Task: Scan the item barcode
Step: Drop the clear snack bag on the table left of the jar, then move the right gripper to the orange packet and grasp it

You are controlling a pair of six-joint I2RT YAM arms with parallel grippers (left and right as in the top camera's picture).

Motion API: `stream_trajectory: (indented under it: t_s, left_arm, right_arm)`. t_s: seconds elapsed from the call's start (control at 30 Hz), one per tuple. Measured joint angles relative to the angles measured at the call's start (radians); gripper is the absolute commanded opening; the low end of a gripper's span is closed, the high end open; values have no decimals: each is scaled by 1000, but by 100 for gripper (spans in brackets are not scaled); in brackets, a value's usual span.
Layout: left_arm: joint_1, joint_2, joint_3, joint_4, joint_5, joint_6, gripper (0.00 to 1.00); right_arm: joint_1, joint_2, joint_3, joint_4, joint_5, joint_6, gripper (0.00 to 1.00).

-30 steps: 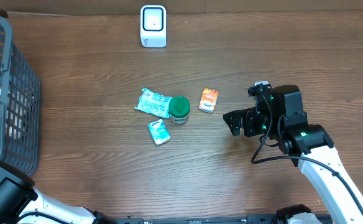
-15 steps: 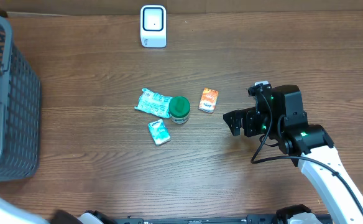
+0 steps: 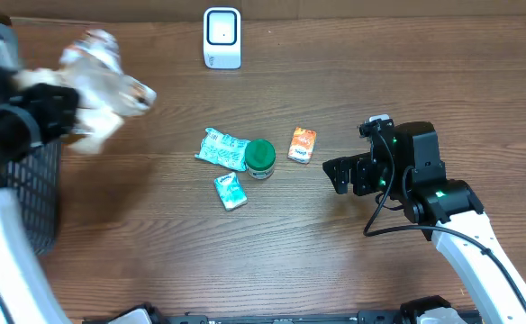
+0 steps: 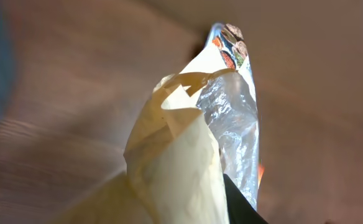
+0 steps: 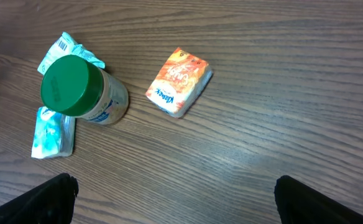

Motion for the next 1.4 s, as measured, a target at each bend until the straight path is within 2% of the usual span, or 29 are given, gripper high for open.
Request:
stream_trajectory:
  t_s: [0.17,0.33,0.37,0.43,0.57,0.6,0.63,0.83,1.0,1.1,1.4]
  left_arm:
    - [-158,84,-195,196,-45,-11,5]
    - [-247,191,-339,341,-67,-133,5]
    - [-259,208,-358,352,-71,-156,9]
    - [-284,246,-387,357,-82,-197,20]
    - [-336,300,-414,347,-118,-243,53]
    - [-353,307,-417,343,-130,-249,72]
    - [-370,310,-417,338,-137,-252,100]
    - [-447,307,-417,335,-168,-257,99]
    - [-449,229,-417,332,-220,-255,99]
    - [-447,127,-393,322,-266,-235,100]
    - [-447,-111,-275,203,-429,-203,100]
  right_arm:
    - [0,0,0,0,0,0,100]
    - [0,0,0,1,0,0,100]
    - [0,0,0,1,-3,0,100]
    - [0,0,0,0,-17,0,100]
    - [0,0,0,1,-56,0,100]
    - [0,0,0,0,-65,0,100]
    - [0,0,0,0,-71,3,100]
    - [0,16,0,-16,-117,96,100]
    - [0,109,36,-120,-194,134,100]
    - [0,177,112,-208,-214,142,100]
    - [0,334,508,-464,-216,155,100]
